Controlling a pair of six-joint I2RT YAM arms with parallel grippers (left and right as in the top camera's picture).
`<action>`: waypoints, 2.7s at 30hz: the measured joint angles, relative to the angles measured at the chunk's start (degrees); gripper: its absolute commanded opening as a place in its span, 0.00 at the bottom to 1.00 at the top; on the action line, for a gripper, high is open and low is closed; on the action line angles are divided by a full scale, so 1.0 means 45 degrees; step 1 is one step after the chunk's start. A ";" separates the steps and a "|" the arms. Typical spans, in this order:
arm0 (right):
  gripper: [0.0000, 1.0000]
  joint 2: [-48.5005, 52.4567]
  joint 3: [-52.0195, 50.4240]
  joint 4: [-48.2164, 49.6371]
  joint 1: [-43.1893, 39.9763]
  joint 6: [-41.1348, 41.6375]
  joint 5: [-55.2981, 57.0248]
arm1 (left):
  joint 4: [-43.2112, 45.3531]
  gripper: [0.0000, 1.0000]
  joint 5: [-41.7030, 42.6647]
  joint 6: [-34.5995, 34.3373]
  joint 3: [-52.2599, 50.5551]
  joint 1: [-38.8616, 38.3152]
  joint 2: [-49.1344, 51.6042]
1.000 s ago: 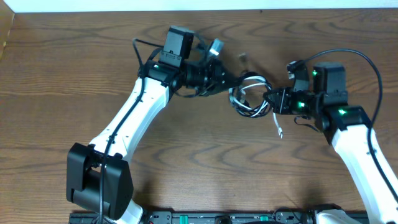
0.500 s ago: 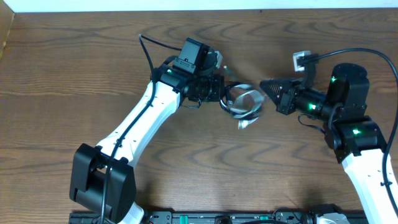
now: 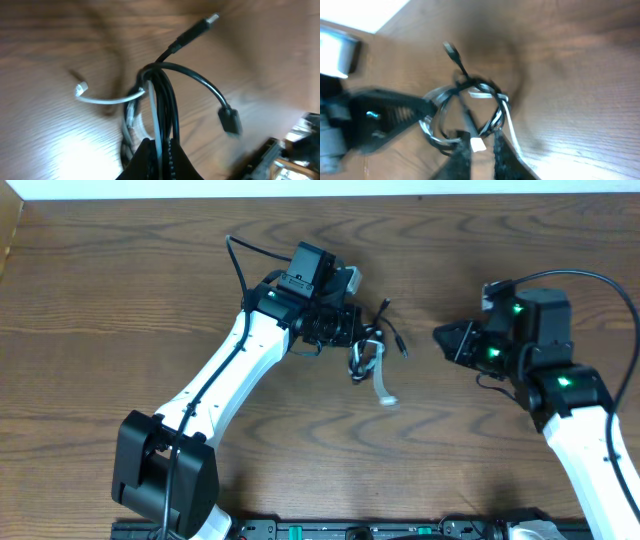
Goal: Untangle cables
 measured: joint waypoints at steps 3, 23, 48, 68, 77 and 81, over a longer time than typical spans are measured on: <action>0.27 0.0748 0.0000 -0.0053 0.0078 -0.0539 -0.0243 | 0.0797 0.08 0.1307 0.0029 -0.0005 0.0087 0.0000; 0.53 0.2273 0.0000 0.1928 0.0049 -0.2030 -0.3065 | 0.1860 0.08 0.6591 -0.0121 -0.0005 0.0588 0.0000; 0.52 0.2225 0.0000 0.1248 -0.1156 -0.3973 -0.4959 | 0.1379 0.07 0.4362 -0.0423 -0.0005 0.0588 0.0000; 0.01 0.2414 0.0000 0.1481 -0.0136 -0.2531 -0.1787 | 0.0291 0.07 0.4109 -0.0379 -0.0005 0.0583 0.0000; 0.01 0.1753 0.0000 0.3546 -0.0413 -0.1083 -0.2016 | -0.1200 0.07 0.4867 0.1457 -0.0015 0.0350 0.0000; 0.01 0.1967 0.0000 0.3886 0.0408 -0.0602 -0.1744 | -0.1195 0.07 0.5542 0.1889 -0.0015 -0.0053 0.0000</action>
